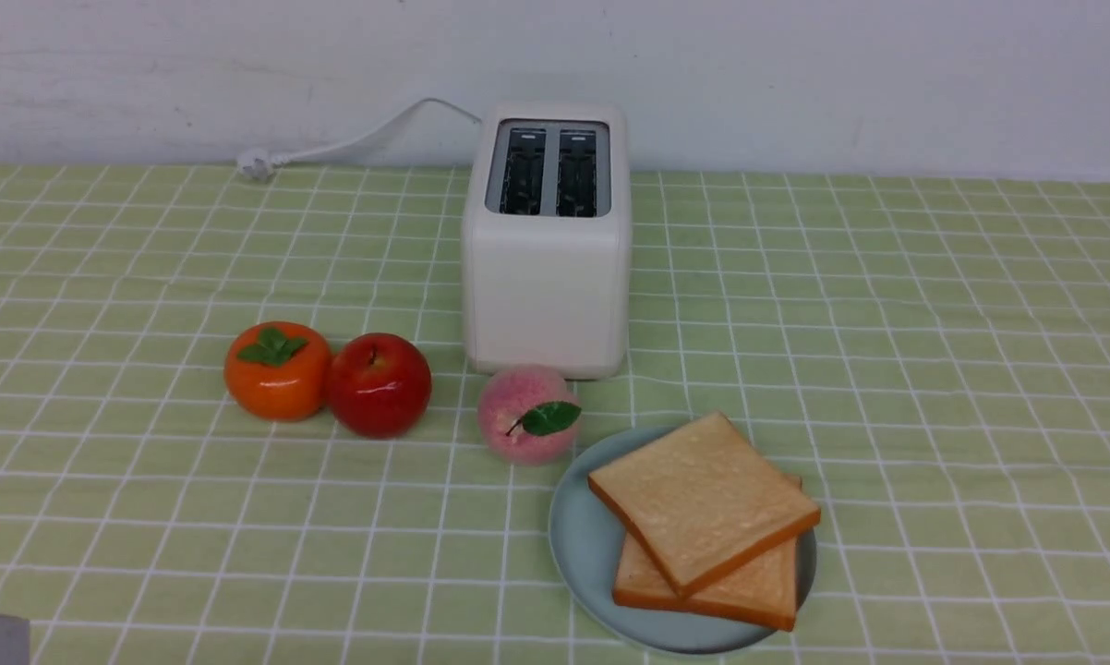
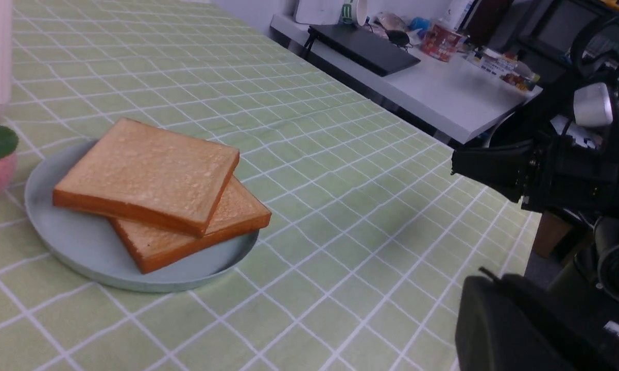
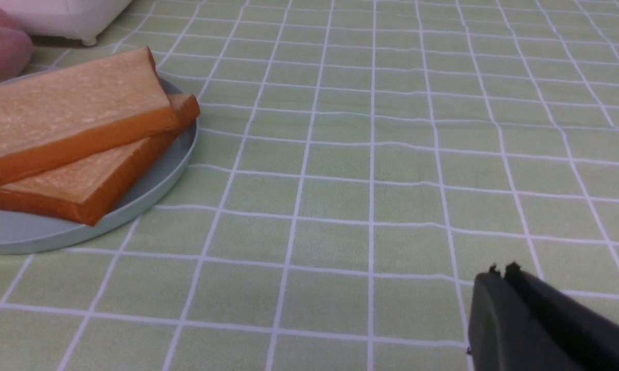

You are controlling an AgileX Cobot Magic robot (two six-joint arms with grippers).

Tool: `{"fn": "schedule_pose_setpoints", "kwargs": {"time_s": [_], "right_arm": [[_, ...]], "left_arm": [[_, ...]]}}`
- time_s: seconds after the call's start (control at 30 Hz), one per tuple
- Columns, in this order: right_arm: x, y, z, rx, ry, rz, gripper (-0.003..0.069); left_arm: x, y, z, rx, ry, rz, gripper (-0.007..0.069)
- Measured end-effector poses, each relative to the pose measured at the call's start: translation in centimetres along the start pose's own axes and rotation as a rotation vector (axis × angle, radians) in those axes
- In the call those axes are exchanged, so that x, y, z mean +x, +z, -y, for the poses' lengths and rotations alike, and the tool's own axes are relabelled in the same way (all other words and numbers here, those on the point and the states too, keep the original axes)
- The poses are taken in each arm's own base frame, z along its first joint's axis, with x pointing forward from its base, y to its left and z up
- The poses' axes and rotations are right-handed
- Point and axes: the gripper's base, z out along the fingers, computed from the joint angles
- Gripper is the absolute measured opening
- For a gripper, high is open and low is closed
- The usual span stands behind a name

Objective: Take toasted bread from bread machine on green coffee tablecloth place on plate.

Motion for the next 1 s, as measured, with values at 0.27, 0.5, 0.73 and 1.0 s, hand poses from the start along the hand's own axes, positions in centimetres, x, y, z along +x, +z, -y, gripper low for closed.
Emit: {"fn": "schedule_pose_setpoints", "kwargs": {"time_s": [0.27,0.5,0.73,1.0], "right_arm": [[0.0,0.0,0.0,0.0,-0.001,0.0,0.0001],[0.0,0.0,0.0,0.0,0.001,0.0,0.0003],[0.0,0.0,0.0,0.003,-0.005,0.0,0.0014],[0.0,0.0,0.0,0.003,-0.005,0.0,0.0022]], "left_arm": [[-0.5,-0.1,-0.6,-0.048,0.084,0.095,-0.0013],[-0.3,-0.5,-2.1,-0.15,0.184,0.22,-0.0013],[0.2,-0.8,-4.0,-0.303,0.197,0.15,-0.0013],[0.5,-2.3,-5.5,-0.478,0.127,0.127,-0.0013]]}}
